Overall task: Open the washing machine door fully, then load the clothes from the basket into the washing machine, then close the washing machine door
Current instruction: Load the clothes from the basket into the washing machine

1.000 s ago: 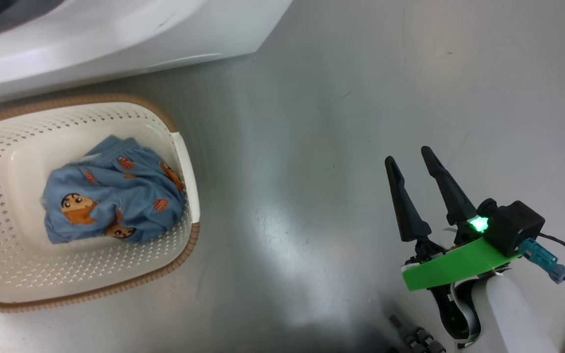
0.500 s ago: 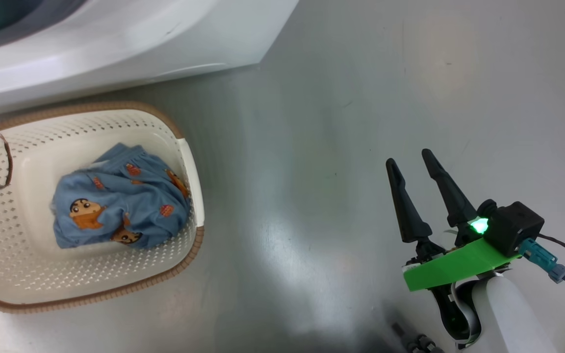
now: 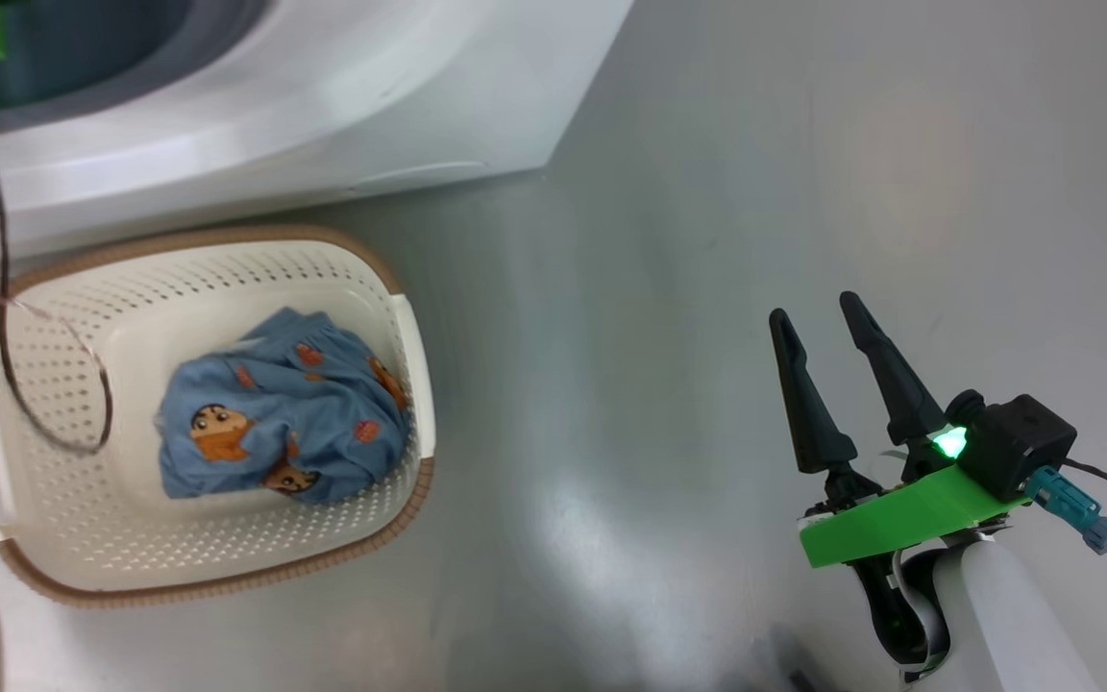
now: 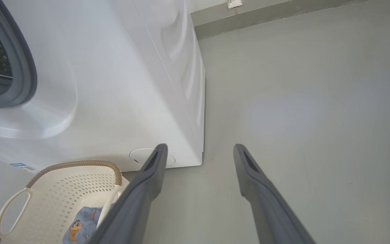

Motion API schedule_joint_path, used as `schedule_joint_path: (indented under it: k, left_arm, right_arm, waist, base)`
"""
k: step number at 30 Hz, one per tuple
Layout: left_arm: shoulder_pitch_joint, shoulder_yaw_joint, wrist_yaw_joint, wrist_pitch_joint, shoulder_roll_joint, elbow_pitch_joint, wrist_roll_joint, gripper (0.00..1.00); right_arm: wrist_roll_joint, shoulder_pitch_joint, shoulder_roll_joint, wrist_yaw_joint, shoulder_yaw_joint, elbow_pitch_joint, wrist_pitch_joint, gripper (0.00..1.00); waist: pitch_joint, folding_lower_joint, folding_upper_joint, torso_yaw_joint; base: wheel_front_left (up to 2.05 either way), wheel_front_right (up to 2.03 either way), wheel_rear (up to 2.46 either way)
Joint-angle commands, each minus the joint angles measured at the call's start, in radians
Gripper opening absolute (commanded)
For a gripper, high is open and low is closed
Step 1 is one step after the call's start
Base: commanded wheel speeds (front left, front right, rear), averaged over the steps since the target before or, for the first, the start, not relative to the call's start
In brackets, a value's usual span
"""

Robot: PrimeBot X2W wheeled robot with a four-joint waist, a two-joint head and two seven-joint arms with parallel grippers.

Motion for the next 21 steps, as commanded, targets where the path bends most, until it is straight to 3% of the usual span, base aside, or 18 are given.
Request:
schedule_joint_path:
  k: [1,13,21]
  left_arm:
    - [0.030,0.017,0.003,-0.005,0.039,-0.040,0.007,1.00]
    - [0.189,0.057,0.005,-0.005,-0.003,-0.138,0.027,1.00]
    - [0.399,0.102,0.003,-0.005,-0.027,-0.290,0.053,1.00]
  right_arm:
    - [-0.005,0.011,0.001,0.006,0.019,-0.014,-0.012,1.00]
    - [-0.013,0.029,0.001,0.006,0.007,0.011,-0.012,1.00]
    - [-0.002,0.062,0.001,0.006,0.015,0.037,-0.012,1.00]
  waist:
    - [-0.028,0.0000,0.0000,0.019]
    - [-0.123,0.0000,0.0000,0.060]
    - [-0.234,0.0000,0.0000,0.073]
  base:
    - [0.00,0.00,0.00]
    - [0.00,0.00,0.00]
    - [0.00,0.00,0.00]
